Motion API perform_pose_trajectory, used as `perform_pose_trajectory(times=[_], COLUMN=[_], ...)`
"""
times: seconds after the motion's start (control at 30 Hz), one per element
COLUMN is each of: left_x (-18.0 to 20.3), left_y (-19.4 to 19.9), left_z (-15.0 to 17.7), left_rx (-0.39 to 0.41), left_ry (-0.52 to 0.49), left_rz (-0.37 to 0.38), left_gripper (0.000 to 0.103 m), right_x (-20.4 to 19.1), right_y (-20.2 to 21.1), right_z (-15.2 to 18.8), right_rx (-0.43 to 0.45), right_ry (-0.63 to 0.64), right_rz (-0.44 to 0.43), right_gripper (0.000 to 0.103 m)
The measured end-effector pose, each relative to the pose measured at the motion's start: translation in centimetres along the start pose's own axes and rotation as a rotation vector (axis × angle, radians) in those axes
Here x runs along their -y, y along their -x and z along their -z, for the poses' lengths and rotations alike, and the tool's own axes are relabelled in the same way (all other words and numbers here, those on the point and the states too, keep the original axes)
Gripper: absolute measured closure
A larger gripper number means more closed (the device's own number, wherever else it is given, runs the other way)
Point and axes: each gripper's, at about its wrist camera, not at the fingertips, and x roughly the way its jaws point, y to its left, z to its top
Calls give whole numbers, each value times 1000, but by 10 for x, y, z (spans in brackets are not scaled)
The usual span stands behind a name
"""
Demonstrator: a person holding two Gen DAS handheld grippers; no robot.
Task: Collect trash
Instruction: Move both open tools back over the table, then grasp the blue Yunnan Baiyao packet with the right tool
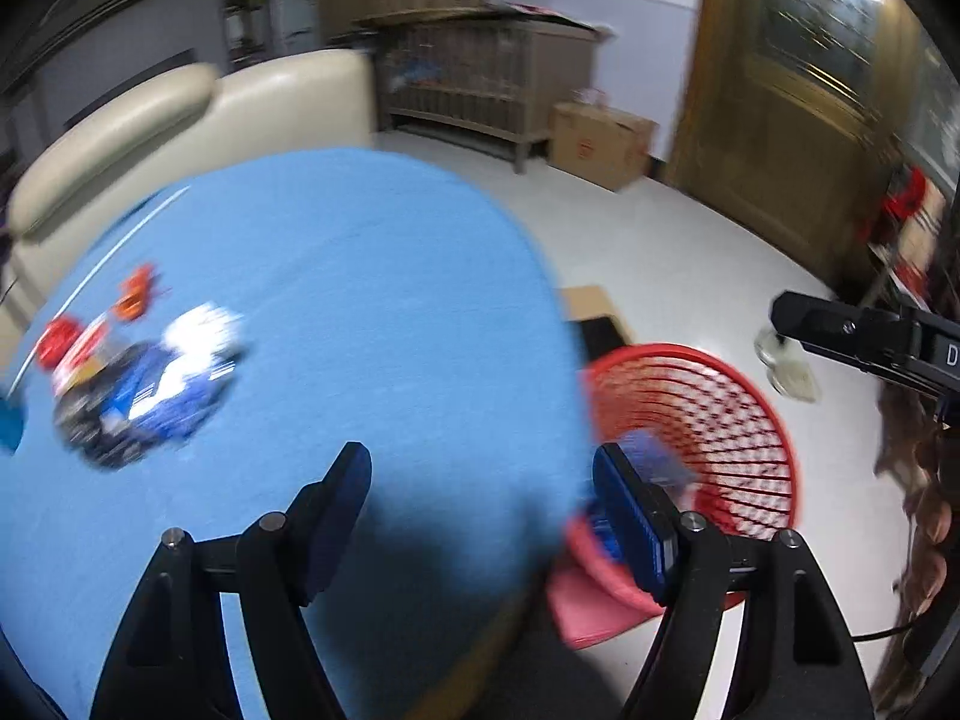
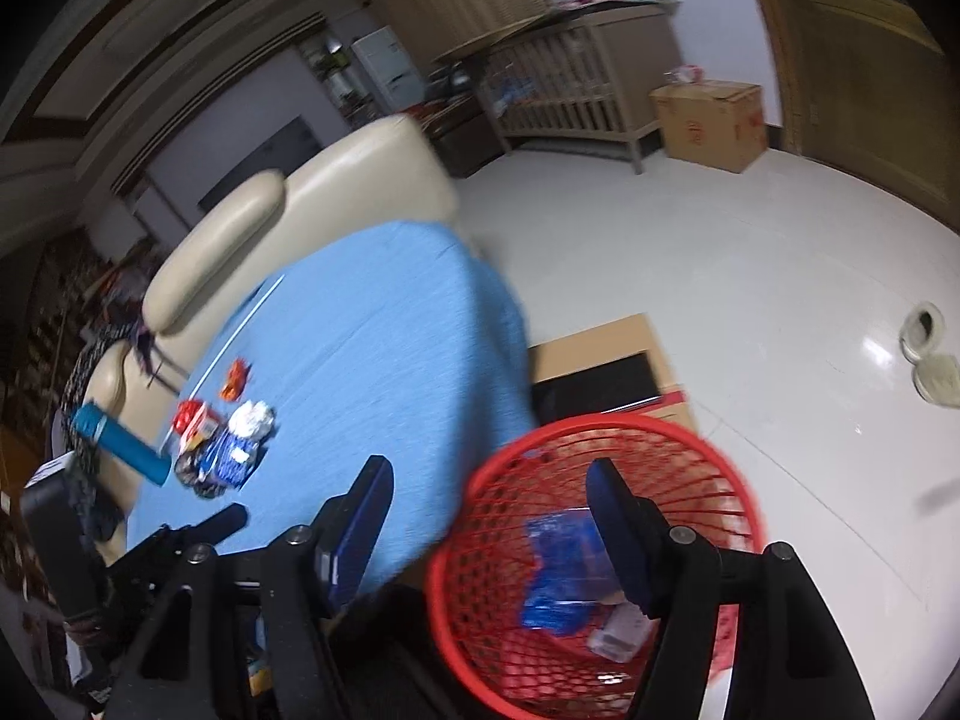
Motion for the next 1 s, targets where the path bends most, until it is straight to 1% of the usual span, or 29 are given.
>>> perform_pose_trajectory(times=[0.03,0.07,0.1,0.17,0.2,0.27,0.3,0.33,0.43,0.53,0.6,0.67,0.73,0.8,0.87,0.93,1.0], left_x=[-12,-35,-45,-79,-102,-129,-148,-164,-202,-226,-237,-246,-256,-267,-275,-280,-284], left_y=[3,8,9,15,19,23,25,28,35,40,43,47,50,52,53,52,51], left_z=[4,12,16,30,40,51,60,67,87,100,109,117,125,133,138,142,145], left_rx=[2,5,7,11,9,5,3,2,7,11,15,18,18,16,11,8,3], left_ry=[21,61,80,149,197,258,303,341,446,511,533,549,570,593,613,629,639], left_rz=[-16,-46,-60,-109,-136,-164,-183,-197,-230,-255,-274,-294,-312,-320,-327,-331,-331], left_gripper=[26,26,25,25,25,25,25,25,25,25,25,25,25,25,25,25,25], right_x=[-10,-23,-35,-65,-77,-108,-129,-141,-194,-249,-290,-314,-342,-357,-368,-373,-371], right_y=[-6,-14,-21,-39,-46,-64,-75,-82,-108,-130,-145,-154,-171,-188,-209,-229,-243], right_z=[1,1,2,7,8,13,16,18,29,39,48,53,58,58,60,61,60], right_rx=[-11,-25,-37,-71,-83,-114,-136,-150,-207,-223,-216,-204,-188,-186,-188,-206,-245], right_ry=[17,40,61,109,128,183,226,254,378,545,709,824,939,1003,1065,1099,1087], right_rz=[-8,-18,-29,-56,-65,-89,-105,-114,-150,-165,-143,-126,-83,-66,-13,26,26], right_gripper=[33,33,33,33,33,33,33,33,33,33,33,33,33,33,33,33,33])
